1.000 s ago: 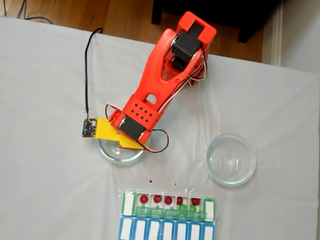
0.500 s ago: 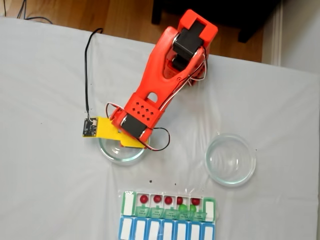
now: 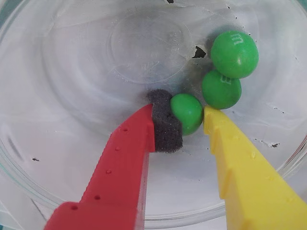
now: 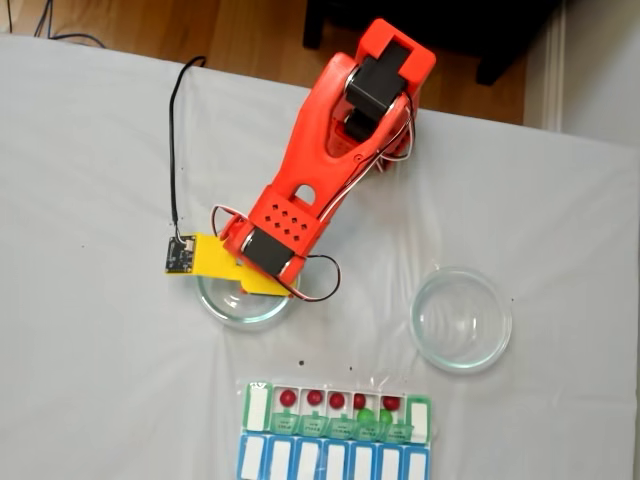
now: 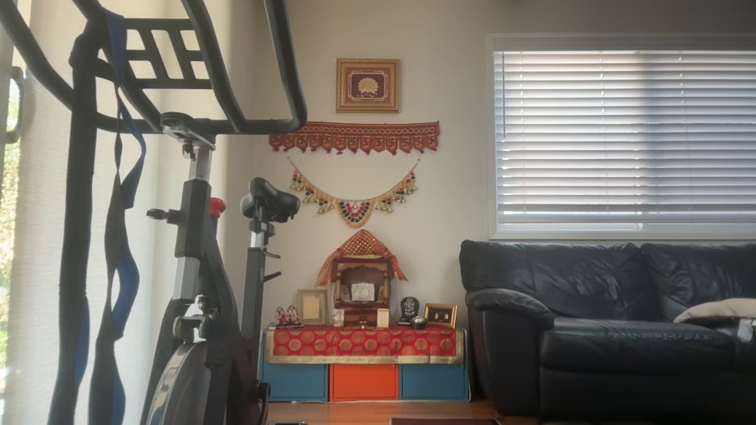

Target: Sort medicines into box.

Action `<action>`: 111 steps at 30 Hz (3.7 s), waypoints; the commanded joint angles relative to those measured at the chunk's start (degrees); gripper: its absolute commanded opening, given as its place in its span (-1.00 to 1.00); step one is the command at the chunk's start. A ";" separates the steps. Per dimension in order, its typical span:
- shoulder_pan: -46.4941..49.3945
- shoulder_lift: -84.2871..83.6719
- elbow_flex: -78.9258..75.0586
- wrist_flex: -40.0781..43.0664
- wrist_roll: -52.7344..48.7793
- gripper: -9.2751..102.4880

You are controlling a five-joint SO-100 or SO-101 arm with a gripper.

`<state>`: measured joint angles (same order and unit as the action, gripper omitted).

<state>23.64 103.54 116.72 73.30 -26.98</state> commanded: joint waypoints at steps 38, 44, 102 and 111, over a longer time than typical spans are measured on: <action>-0.09 -5.98 -43.51 22.15 2.11 -0.82; -9.05 -9.23 -52.82 25.66 9.76 -0.82; -25.84 -50.10 -110.65 35.95 27.95 -0.82; -26.19 -52.47 -113.12 35.95 28.74 -0.80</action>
<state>-1.23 48.25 9.05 107.23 1.23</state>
